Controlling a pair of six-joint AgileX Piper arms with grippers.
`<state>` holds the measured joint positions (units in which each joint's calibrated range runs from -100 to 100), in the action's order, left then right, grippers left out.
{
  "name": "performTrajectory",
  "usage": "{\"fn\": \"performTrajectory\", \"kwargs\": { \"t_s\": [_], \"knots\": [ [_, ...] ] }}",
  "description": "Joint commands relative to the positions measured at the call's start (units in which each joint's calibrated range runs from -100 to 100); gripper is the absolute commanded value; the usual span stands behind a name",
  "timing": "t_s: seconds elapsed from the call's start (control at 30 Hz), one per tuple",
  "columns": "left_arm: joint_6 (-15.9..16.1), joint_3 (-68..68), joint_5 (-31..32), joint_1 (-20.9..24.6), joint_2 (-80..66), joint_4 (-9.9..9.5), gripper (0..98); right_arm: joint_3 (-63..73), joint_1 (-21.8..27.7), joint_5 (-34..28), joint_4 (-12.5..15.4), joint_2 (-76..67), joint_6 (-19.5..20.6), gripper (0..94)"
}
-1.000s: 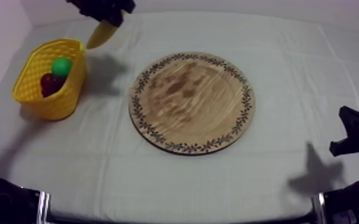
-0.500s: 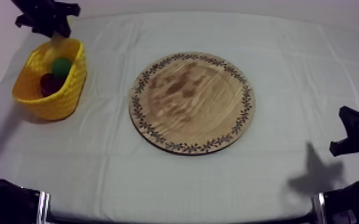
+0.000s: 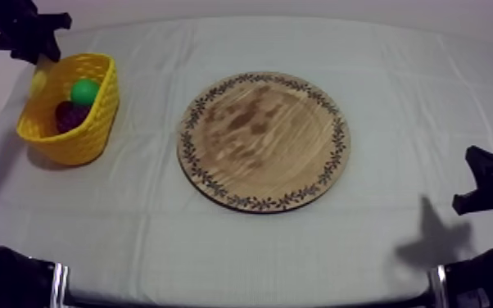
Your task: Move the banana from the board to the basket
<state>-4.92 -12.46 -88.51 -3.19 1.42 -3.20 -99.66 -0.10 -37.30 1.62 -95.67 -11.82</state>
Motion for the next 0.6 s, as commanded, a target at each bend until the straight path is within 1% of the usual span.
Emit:
{"fn": "performTrajectory", "kwargs": {
  "t_s": [0.0, 0.23, 0.37, 0.47, 0.57],
  "knots": [
    [0.20, -0.11, 0.17, 0.03, 0.66, 0.11, 12.4, -0.01, 0.02, -0.04, 0.02, 0.00, -0.02, 0.3],
    [1.13, -2.81, 4.26, -0.12, 4.88, 0.88, 12.2, -0.01, 0.02, -0.04, 0.02, 0.00, -0.02, 0.3],
    [1.82, -4.76, 7.43, -0.03, 7.89, 1.89, 12.4, -0.01, 0.02, -0.04, 0.02, 0.00, -0.02, 0.3],
    [2.14, -6.58, 9.74, 0.04, 9.65, 2.66, 15.2, -0.01, 0.02, -0.04, 0.02, 0.00, -0.02, 0.3],
    [2.85, -8.20, 11.74, 0.50, 11.57, 3.74, 21.6, -0.01, 0.02, -0.04, 0.02, 0.00, -0.02, 0.3]
  ]
}}
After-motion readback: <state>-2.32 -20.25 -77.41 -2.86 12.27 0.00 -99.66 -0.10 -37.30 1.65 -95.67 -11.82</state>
